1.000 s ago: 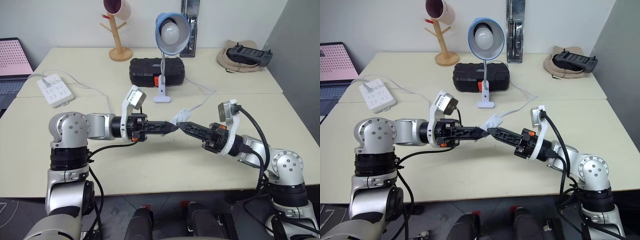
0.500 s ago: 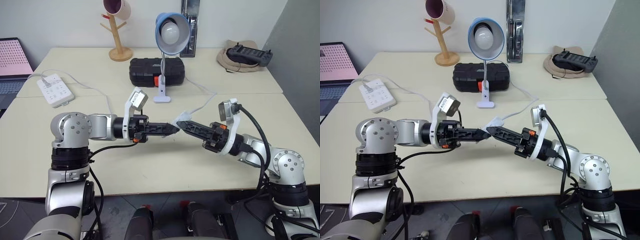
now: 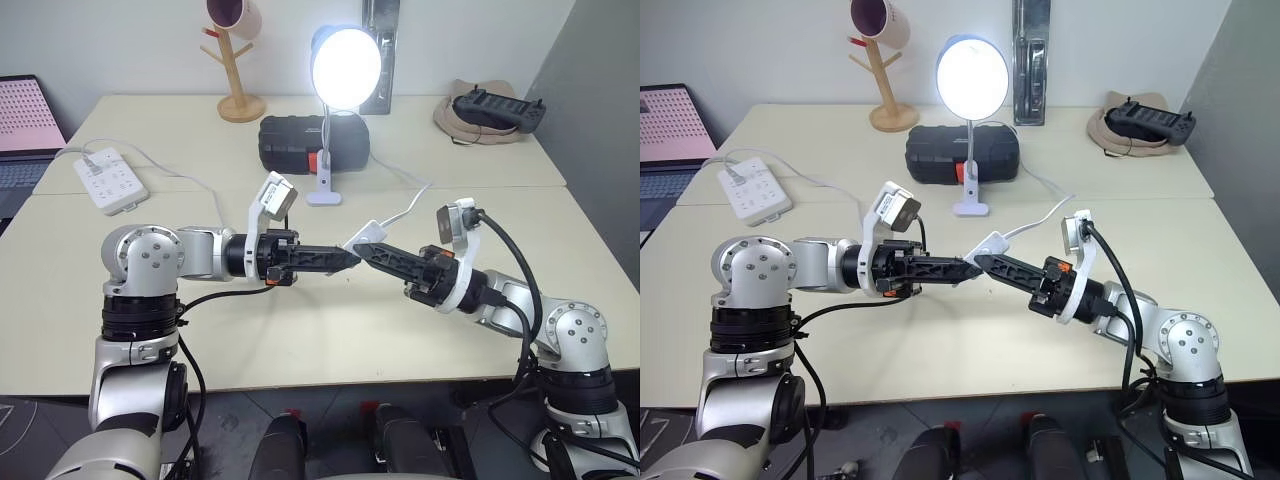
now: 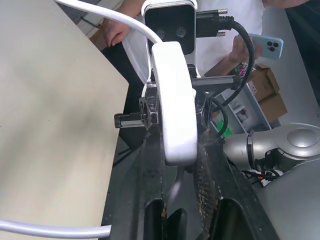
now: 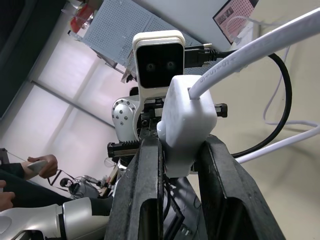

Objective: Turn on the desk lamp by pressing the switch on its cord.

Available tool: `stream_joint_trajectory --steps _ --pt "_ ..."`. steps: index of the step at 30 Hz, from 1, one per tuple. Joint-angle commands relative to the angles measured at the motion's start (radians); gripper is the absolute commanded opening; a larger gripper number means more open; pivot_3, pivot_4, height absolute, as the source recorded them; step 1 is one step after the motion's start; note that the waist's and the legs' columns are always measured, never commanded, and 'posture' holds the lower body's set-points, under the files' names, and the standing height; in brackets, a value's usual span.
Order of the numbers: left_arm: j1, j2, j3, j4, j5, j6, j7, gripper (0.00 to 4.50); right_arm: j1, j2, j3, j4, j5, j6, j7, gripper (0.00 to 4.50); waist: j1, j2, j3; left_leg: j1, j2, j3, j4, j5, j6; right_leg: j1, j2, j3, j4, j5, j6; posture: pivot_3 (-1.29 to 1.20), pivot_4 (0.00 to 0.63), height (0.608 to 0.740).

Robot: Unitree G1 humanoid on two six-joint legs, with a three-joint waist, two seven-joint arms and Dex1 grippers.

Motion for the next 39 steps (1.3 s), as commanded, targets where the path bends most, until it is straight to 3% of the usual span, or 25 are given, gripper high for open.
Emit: stream_joint_trajectory --steps 1,10,11,16,24,27,32,35,39 --pt "0.001 0.018 -0.004 -0.022 -0.008 -0.005 0.002 0.39 -0.002 -0.015 -0.016 -0.053 0.022 -0.015 0.011 0.57 0.0 0.0 0.0 0.0 0.0 0.0 0.0 0.0 0.0 0.0 0.0 0.0 0.0 0.0 0.0 0.0 0.15 0.74" --pt "-0.004 0.021 -0.012 -0.014 -0.009 -0.009 0.0 0.39 -0.008 -0.01 -0.013 -0.055 -0.016 -0.029 0.016 0.57 0.0 0.0 0.0 0.0 0.0 0.0 -0.001 0.0 0.0 0.0 0.0 0.0 -0.001 0.0 0.0 0.0 0.15 0.74" --pt "-0.006 0.022 -0.014 -0.011 -0.008 -0.01 -0.002 0.39 -0.008 -0.01 -0.016 -0.051 -0.008 -0.03 0.018 1.28 0.0 0.0 0.0 0.0 0.0 0.0 -0.001 0.0 0.0 0.0 0.0 0.0 -0.001 0.0 0.0 0.0 0.15 0.74" --pt "-0.013 0.045 -0.033 -0.009 0.001 -0.024 -0.025 0.39 0.001 -0.02 -0.027 -0.055 -0.007 -0.03 0.021 2.12 0.0 0.0 0.0 0.0 0.0 0.0 -0.001 0.0 0.0 0.0 0.0 0.0 -0.001 0.0 0.0 0.0 0.15 0.74" --pt "-0.076 0.136 -0.145 0.06 0.112 -0.161 -0.163 0.39 0.103 -0.095 -0.089 -0.153 -0.05 -0.056 0.012 3.94 0.004 0.0 0.0 -0.001 0.0 0.0 -0.002 0.0 0.0 0.0 0.0 0.0 -0.003 0.0 0.0 0.0 0.15 0.74" --pt "-0.132 0.181 -0.229 0.135 0.234 -0.315 -0.266 0.39 0.149 -0.129 -0.084 -0.269 -0.19 -0.082 -0.045 4.46 0.009 0.0 0.0 -0.001 0.0 0.0 -0.002 0.0 0.0 0.0 0.0 0.0 -0.004 0.0 0.0 0.0 0.15 0.74" --pt "-0.194 0.211 -0.415 0.28 0.524 -0.705 -0.425 0.39 0.191 -0.178 0.005 -0.418 -0.526 -0.13 -0.088 4.46 0.015 0.001 0.0 -0.001 0.0 0.001 -0.004 0.0 0.0 -0.001 0.0 0.0 -0.006 0.0 0.0 0.0 0.15 0.74" --pt "-0.243 0.151 -0.5 0.471 0.732 -1.034 -0.414 0.39 0.182 -0.196 0.077 -0.438 -0.768 -0.19 -0.105 4.46 0.017 0.001 0.0 -0.001 0.0 0.001 -0.005 0.0 0.0 -0.001 0.0 0.0 -0.007 0.0 0.0 0.0 0.15 0.74" --pt "-0.317 0.056 -0.558 0.745 0.943 -1.413 -0.334 0.39 0.192 -0.176 0.113 -0.415 -0.946 -0.256 -0.093 4.46 0.023 0.0 0.0 -0.006 0.0 0.001 -0.004 0.0 0.0 -0.003 0.0 -0.001 -0.013 0.001 0.002 0.0 0.15 0.74"
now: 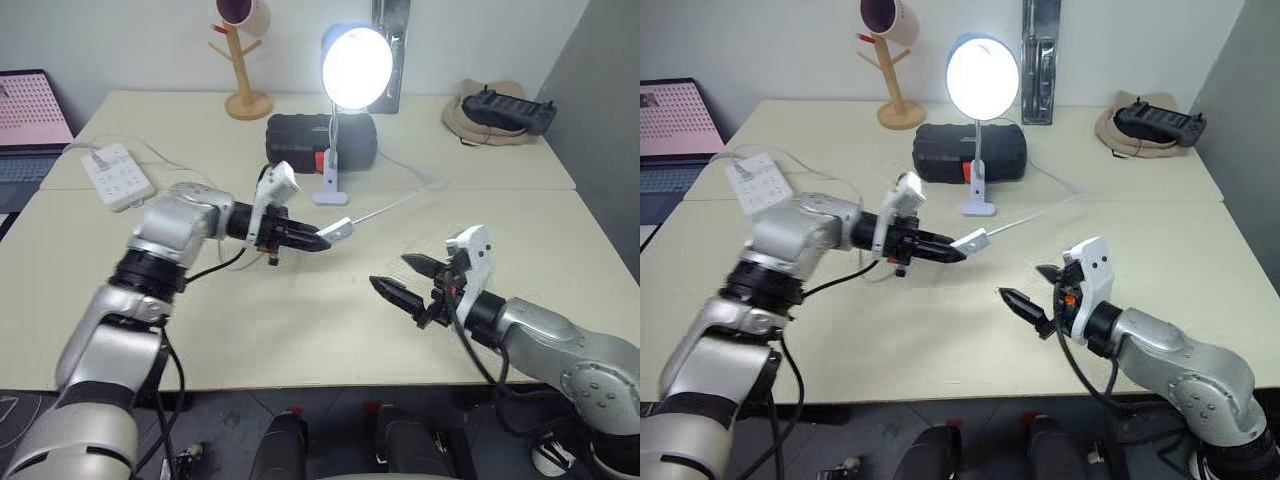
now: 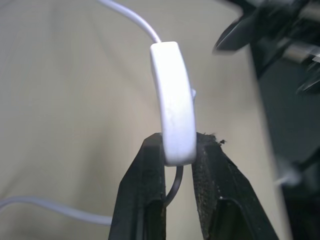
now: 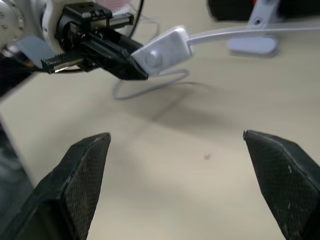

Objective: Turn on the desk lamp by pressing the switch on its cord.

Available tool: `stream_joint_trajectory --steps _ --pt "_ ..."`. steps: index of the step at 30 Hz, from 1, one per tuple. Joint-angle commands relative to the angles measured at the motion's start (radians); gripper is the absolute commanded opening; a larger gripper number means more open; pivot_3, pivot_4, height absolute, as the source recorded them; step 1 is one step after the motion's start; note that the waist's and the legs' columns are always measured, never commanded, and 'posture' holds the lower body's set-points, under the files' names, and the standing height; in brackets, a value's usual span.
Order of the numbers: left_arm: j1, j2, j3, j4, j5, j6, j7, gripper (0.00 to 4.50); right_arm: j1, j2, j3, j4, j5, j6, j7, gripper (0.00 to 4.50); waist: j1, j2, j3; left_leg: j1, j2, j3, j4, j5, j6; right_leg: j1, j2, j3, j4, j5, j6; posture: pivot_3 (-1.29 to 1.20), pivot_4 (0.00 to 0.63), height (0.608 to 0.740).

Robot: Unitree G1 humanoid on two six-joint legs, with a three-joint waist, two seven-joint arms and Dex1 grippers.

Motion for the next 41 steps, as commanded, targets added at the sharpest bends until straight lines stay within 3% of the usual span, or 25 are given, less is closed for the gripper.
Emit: stream_joint_trajectory --steps 1,4,8,9,18,23,25,33,41 --pt "-0.094 -0.081 -0.03 0.253 0.191 -0.359 0.082 0.39 0.015 0.012 0.021 -0.009 -0.172 -0.082 0.016 4.46 0.002 0.0 0.0 -0.004 0.0 0.0 0.001 0.0 0.0 -0.002 0.0 0.0 -0.001 0.0 0.001 0.0 0.15 0.74" --pt "-0.148 -0.155 -0.011 0.42 0.248 -0.469 0.119 0.39 0.05 0.011 0.047 0.0 -0.27 -0.1 0.034 4.46 0.002 0.0 0.0 -0.015 -0.001 0.0 0.006 0.0 0.0 -0.011 -0.001 0.0 0.0 0.004 -0.002 0.0 0.15 0.74" --pt "-0.18 -0.183 -0.005 0.53 0.309 -0.579 0.103 0.39 0.08 0.055 0.028 0.002 -0.308 -0.095 0.02 4.46 0.0 0.0 0.0 -0.018 -0.003 0.0 0.006 0.0 0.001 -0.012 -0.003 -0.001 -0.001 0.004 -0.002 0.0 0.15 0.74" --pt "-0.186 -0.187 0.002 0.549 0.315 -0.594 0.094 1.1 0.089 0.06 0.024 -0.003 -0.317 -0.095 0.029 4.5 -0.002 0.0 0.0 -0.018 -0.003 0.0 0.005 -0.001 0.001 -0.012 -0.003 -0.001 0.0 0.004 -0.002 0.0 0.15 0.74" --pt "-0.241 -0.16 0.105 0.591 0.311 -0.59 -0.01 2.96 0.121 0.072 0.0 -0.007 -0.365 -0.086 0.094 4.5 -0.004 0.0 0.0 -0.017 -0.003 -0.002 0.007 0.0 0.001 -0.011 -0.001 -0.002 0.002 0.004 -0.001 0.0 0.15 0.74" --pt "-0.242 -0.097 0.217 0.505 0.236 -0.429 -0.096 4.05 0.111 0.066 -0.04 0.018 -0.351 -0.095 0.166 4.5 -0.007 -0.001 0.0 -0.014 -0.003 -0.001 0.007 0.0 0.002 -0.011 -0.001 -0.001 0.007 0.004 -0.001 0.0 0.15 0.74" --pt "-0.197 -0.055 0.264 0.403 0.193 -0.315 -0.102 4.45 0.097 0.063 -0.061 0.042 -0.35 -0.09 0.195 4.5 -0.007 -0.001 0.0 -0.012 -0.003 -0.001 0.008 0.0 0.002 -0.011 -0.001 -0.001 0.01 0.004 -0.001 0.0 0.15 0.74" --pt "0.204 0.109 0.468 -0.297 0.032 0.177 0.088 4.45 0.077 0.008 -0.121 0.109 -0.372 -0.128 0.343 4.5 -0.022 0.0 0.0 -0.007 0.0 -0.003 0.007 0.0 0.001 -0.01 -0.001 -0.001 0.016 0.003 -0.004 0.0 0.15 0.74" --pt "0.536 0.135 0.6 -0.656 -0.053 0.342 0.27 4.45 0.049 0.009 -0.158 0.216 -0.393 -0.151 0.404 4.5 -0.009 0.0 0.0 -0.005 -0.001 -0.002 0.008 0.001 0.0 -0.008 -0.001 0.0 0.016 0.003 -0.004 0.0 0.15 0.74"
